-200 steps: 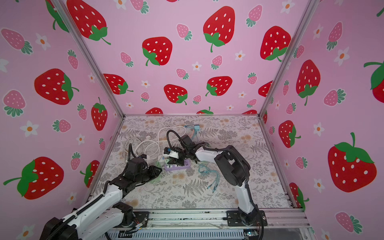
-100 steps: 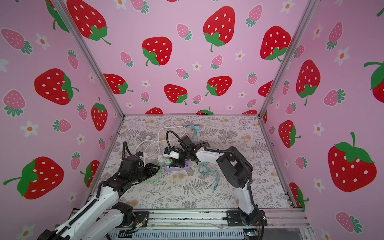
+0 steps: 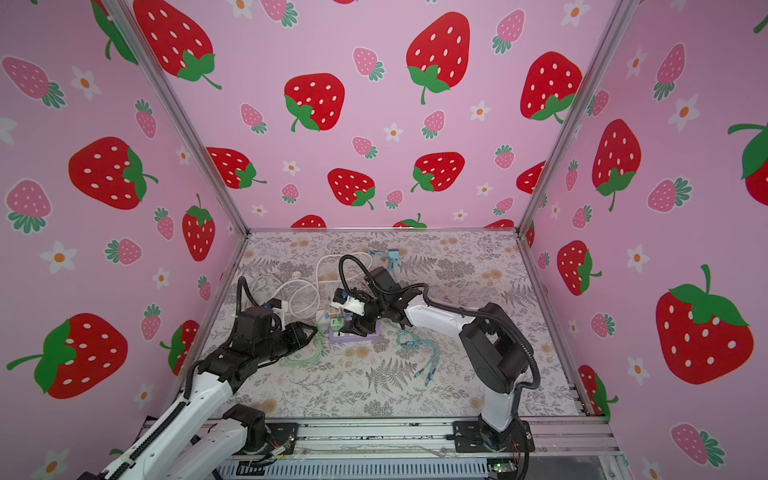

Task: Insert the plug
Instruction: 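Open the right gripper and lift it off the plugged light-green charger, then move the right gripper to the loose teal charger farther from the robot and grasp it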

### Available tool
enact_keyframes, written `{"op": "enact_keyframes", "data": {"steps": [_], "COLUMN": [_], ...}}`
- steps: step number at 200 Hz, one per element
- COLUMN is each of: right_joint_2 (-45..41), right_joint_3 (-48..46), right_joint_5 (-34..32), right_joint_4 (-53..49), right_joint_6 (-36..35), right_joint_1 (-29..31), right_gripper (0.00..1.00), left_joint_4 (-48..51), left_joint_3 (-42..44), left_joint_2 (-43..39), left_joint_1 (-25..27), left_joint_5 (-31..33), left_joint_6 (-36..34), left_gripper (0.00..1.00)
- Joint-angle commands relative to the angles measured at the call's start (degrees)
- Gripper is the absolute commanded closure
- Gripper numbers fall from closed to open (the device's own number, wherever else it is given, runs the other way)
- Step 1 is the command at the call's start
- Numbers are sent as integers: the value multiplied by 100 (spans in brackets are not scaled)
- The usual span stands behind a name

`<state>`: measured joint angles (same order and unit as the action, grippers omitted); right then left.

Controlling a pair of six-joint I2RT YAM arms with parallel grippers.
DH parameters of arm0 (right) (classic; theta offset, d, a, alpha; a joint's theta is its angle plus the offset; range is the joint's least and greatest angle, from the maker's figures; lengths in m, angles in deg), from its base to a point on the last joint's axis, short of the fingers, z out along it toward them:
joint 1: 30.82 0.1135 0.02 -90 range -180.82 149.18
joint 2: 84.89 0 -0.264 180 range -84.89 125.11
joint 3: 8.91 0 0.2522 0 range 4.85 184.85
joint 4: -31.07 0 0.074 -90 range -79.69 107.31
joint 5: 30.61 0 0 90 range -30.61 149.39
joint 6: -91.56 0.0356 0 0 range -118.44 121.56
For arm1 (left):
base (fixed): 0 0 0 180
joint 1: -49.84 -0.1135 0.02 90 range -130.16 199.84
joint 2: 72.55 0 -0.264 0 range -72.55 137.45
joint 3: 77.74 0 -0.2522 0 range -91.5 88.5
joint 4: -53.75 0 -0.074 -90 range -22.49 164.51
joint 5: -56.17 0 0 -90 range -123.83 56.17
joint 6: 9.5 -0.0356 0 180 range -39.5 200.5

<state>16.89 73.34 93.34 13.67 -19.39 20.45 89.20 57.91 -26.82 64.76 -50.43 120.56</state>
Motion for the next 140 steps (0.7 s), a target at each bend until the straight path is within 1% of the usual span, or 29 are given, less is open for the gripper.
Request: {"op": "enact_keyframes", "data": {"steps": [1, 29, 49, 86, 115, 140], "right_joint_2": [-439, -959, -1313, -1774, -1878, -1824], "right_joint_3": [-170, -361, -458, -596, -713, -729], "right_joint_5": [296, 315, 75, -596, -1255, -2087], "right_joint_4": [-266, -188, 19, 506, 882, 1138], "right_joint_6": [31, 273, 535, 1231, 1804, 2265], "right_joint_1": [24, 17, -46, -370, -750, -1020], "right_gripper": [33, 33, 31, 28, 28, 28], "left_joint_4": [275, 368, 405, 546, 641, 727], "left_joint_3": [-328, -463, -543, -715, -799, -869], "left_joint_2": [-38, -39, -49, -65, -128, -194], "left_joint_1": [-68, -112, -118, -123, -128, -127], "left_joint_5": [-44, -54, -80, -89, -123, -139], "left_joint_6": [-175, -290, -386, -497, -564, -610], "left_gripper": [49, 44, 40, 36, 35, 34]}}
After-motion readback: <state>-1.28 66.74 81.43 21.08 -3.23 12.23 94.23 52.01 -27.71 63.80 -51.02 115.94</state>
